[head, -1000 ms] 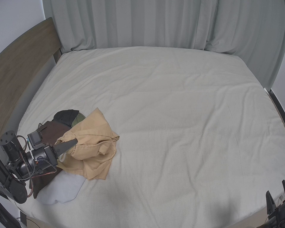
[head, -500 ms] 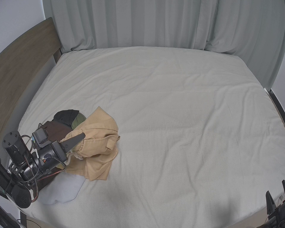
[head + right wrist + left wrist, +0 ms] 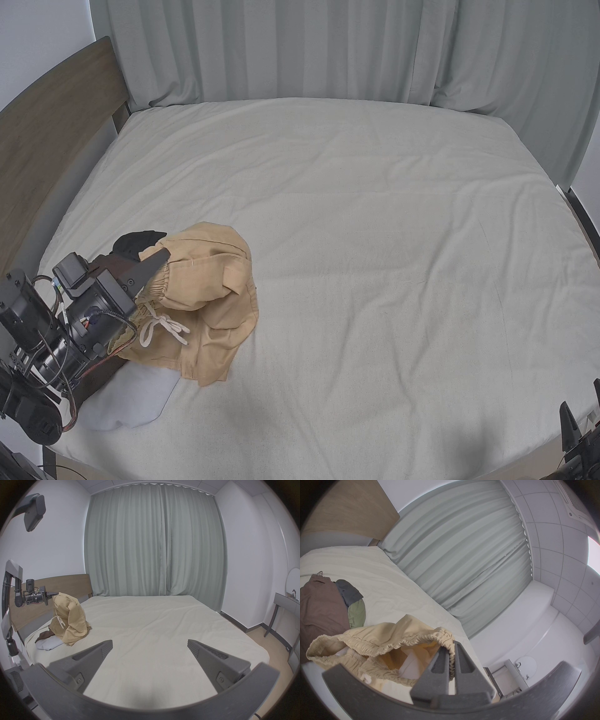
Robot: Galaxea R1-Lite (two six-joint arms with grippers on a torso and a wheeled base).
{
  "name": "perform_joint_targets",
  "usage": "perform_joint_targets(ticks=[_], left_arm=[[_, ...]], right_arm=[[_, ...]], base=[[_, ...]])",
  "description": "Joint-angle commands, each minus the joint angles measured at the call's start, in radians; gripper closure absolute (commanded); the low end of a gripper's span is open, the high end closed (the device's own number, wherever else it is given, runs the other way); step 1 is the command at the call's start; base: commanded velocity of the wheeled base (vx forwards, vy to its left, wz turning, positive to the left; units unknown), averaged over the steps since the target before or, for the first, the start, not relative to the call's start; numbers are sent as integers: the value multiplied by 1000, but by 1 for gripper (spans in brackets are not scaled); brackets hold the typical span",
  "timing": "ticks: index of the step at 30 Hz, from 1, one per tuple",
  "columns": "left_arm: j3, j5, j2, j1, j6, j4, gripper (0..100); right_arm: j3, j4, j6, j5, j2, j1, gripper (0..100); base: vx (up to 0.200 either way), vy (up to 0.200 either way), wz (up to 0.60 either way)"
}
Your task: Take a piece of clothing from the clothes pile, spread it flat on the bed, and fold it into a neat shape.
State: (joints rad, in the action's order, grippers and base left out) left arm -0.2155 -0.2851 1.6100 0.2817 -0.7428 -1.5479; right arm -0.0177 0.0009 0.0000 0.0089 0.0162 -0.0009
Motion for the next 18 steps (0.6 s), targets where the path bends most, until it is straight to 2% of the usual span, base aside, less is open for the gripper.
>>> perform_joint_targets(ticks=[1,9,10,11,12,13,18], left_arm=[[-10,89,-36,63,-23,0,100],[-50,274,-71,177,-92,-1,100],[-51,277,-71,180,-92,-1,100],[-70,325,-73,203,-98,-1,100],[-70,325,-73,203,-98,-1,100],[-84,363,-85,231,-101,-1,100],[-111,394,-136,294,-106,3,100]], right_arm=[[18,1,0,0,-9,1,0],[18,1,0,0,-9,1,0],[18,1,0,0,-9,1,0],[18,1,0,0,-9,1,0],[18,1,0,0,-9,1,0],[18,1,0,0,-9,1,0],[18,1,0,0,-7,1,0]], base=[[0,0,0],[0,0,0],[0,0,0],[0,0,0],[0,0,0],[0,0,0],[0,0,0]])
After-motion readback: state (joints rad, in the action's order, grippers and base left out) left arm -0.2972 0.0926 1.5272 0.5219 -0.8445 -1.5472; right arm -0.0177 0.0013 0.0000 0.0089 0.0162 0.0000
